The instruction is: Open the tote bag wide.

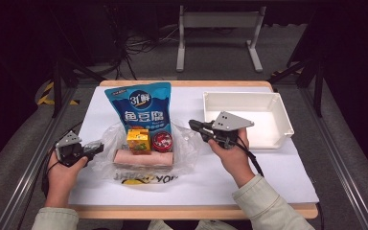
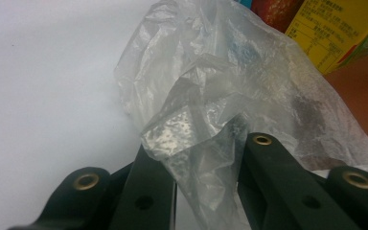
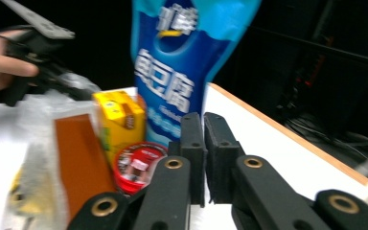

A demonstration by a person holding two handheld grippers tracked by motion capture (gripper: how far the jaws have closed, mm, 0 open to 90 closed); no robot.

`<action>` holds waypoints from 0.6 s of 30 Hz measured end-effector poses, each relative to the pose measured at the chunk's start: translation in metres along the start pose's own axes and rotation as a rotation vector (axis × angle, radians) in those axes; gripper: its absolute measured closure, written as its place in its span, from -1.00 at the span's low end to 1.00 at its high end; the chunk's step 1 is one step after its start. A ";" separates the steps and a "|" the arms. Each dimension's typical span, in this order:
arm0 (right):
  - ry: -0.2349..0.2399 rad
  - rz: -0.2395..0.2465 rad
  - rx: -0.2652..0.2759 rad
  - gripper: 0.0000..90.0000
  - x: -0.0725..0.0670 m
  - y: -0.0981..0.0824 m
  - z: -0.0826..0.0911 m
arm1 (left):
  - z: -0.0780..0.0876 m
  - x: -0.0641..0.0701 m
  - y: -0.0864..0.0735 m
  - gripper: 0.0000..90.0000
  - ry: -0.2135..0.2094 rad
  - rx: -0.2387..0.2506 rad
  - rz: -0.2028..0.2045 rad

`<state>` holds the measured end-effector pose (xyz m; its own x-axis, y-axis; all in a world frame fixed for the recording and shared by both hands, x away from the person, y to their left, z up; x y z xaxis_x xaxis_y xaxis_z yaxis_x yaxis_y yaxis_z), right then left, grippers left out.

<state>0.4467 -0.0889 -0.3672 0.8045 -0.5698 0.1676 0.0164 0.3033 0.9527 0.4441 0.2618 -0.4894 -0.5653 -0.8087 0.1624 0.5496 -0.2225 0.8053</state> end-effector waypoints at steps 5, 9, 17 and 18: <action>-0.003 -0.023 -0.060 0.93 0.006 -0.017 -0.012 | 0.000 0.000 0.000 0.80 -0.005 -0.002 -0.002; 0.072 -0.042 -0.108 0.89 -0.006 -0.032 -0.023 | -0.001 0.000 0.000 0.80 -0.006 -0.002 -0.003; 0.156 -0.046 -0.164 0.73 -0.024 -0.052 -0.034 | 0.000 0.001 0.000 0.79 -0.017 -0.002 0.007; 0.164 -0.047 -0.160 0.69 -0.026 -0.052 -0.034 | 0.000 0.001 0.000 0.79 -0.017 -0.002 0.007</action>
<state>0.4453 -0.0636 -0.4299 0.8861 -0.4584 0.0684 0.1395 0.4045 0.9038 0.4433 0.2607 -0.4895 -0.5719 -0.8010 0.1771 0.5544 -0.2183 0.8031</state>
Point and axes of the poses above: each handheld gripper's, and its own axes: z roughly backward along the jaws, y roughly out of its top, x roughly to its right, the point moved 9 cm from there along -z, roughly forward along the jaws, and after that the axes turned 1 degree about z, right-handed, at the moved point
